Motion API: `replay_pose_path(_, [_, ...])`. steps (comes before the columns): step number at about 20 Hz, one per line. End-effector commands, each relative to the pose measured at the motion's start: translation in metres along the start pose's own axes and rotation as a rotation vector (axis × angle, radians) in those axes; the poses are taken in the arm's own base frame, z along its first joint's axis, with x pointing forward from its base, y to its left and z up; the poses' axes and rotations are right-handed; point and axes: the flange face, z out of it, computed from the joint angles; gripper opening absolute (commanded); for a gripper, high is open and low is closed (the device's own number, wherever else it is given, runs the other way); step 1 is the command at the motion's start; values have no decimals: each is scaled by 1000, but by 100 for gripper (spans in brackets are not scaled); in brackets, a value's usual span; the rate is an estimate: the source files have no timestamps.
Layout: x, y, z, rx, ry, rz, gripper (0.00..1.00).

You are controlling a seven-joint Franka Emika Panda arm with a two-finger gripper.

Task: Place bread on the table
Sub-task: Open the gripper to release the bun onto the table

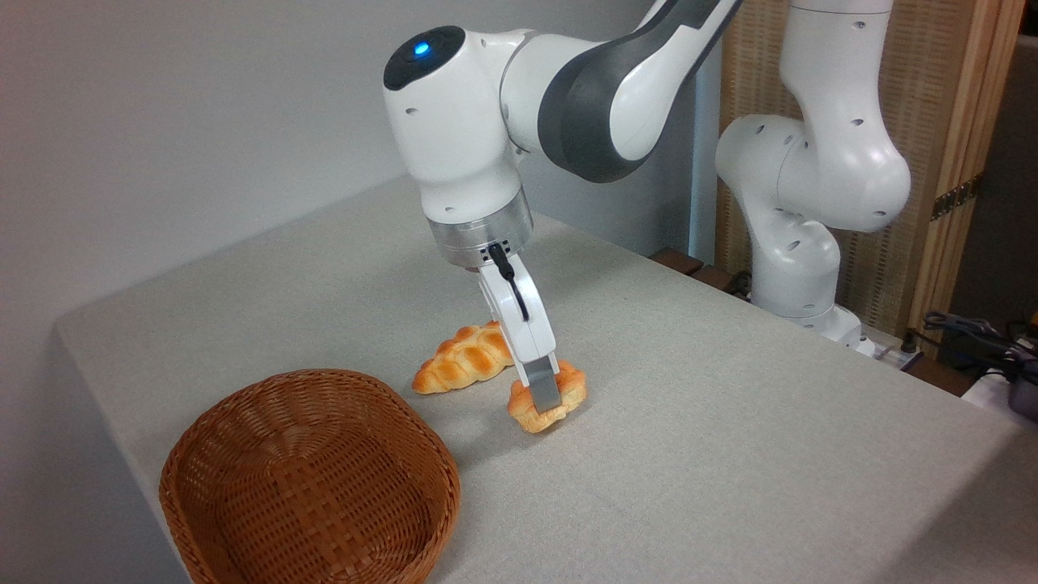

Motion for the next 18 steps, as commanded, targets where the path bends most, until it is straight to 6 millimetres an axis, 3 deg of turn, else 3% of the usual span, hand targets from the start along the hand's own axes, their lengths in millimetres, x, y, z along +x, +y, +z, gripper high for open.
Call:
replay_pose_path(1, [2,1,-2,17,-8,33,100])
replay_pose_path(5, [1,2,-15,40,5,17,100])
replay_pose_path(11, [-9,1,-121,54,63,-243,100])
replay_pose_path(14, [-7,-2,-154,76,158,-325,100])
replay_pose_path(18, [8,-14,-182,96,178,-342,100])
